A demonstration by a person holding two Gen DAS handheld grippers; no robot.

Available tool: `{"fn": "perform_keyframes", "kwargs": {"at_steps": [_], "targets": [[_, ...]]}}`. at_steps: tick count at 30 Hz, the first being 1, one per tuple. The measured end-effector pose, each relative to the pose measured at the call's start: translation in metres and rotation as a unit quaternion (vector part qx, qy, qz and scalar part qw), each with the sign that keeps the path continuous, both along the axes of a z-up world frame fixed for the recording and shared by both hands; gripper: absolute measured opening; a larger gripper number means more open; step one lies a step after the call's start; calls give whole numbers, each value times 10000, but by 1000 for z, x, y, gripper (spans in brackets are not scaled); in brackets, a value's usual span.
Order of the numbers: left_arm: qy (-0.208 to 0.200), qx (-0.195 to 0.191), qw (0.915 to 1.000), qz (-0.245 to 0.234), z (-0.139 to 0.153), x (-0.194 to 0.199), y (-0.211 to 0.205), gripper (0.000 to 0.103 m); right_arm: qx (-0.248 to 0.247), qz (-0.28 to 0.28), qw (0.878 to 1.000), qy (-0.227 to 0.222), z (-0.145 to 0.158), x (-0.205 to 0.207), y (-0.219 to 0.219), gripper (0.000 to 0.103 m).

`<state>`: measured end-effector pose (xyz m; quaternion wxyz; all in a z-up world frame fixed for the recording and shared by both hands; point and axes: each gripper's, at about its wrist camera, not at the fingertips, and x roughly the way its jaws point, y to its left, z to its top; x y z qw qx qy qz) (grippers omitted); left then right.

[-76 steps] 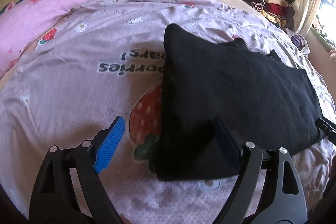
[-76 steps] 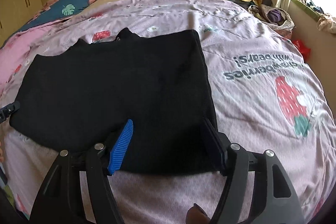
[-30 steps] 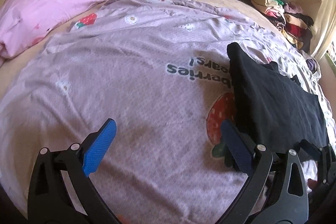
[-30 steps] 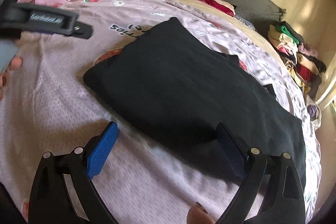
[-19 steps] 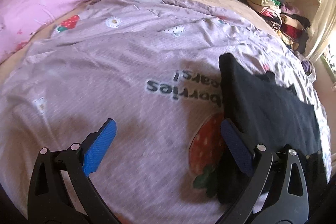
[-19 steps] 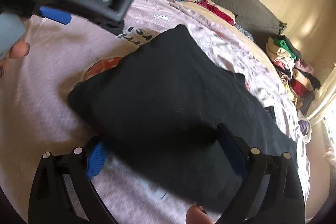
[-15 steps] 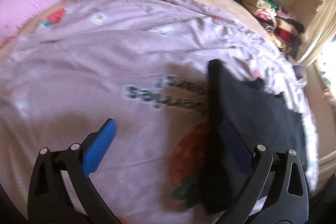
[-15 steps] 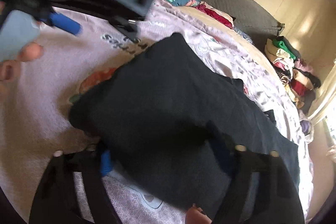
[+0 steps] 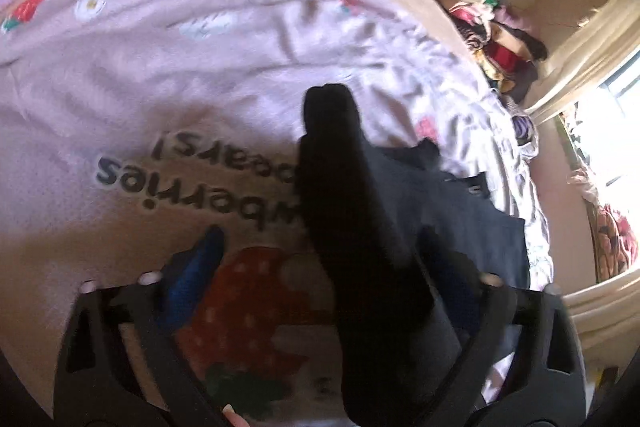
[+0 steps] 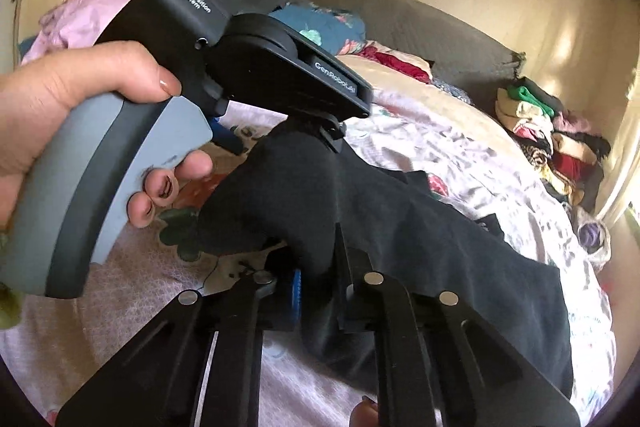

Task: Fold small clothes
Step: 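Close the left tool on the shirt's side edge and lift it, then fold the held shirt half over onto the other half with the left tool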

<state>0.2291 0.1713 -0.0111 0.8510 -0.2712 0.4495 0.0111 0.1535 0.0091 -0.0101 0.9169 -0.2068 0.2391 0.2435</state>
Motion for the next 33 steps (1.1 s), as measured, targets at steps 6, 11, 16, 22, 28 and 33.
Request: {"fn": "perform_keyframes", "kwargs": {"at_steps": [6, 11, 16, 22, 28, 33], "targets": [[-324, 76, 9990, -309, 29, 1, -35, 19, 350, -241, 9991, -95, 15, -6, -34, 8], [-619, 223, 9966, -505, 56, 2, -68, 14, 725, -533, 9958, -168, 27, -12, -66, 7], [-815, 340, 9936, -698, 77, 5, -98, 14, 991, -788, 9917, -202, 35, -16, -95, 7], [-926, 472, 9897, -987, 93, 8, -138, 14, 1286, -1103, 9854, -174, 41, -21, -132, 7], [-957, 580, 9858, -1249, 98, 15, -170, 14, 1439, -1367, 9801, -93, 37, -22, -153, 7], [-918, 605, 9839, -1412, 92, 21, -192, 14, 1553, -1596, 9749, 3, 33, -24, -172, 7]]}}
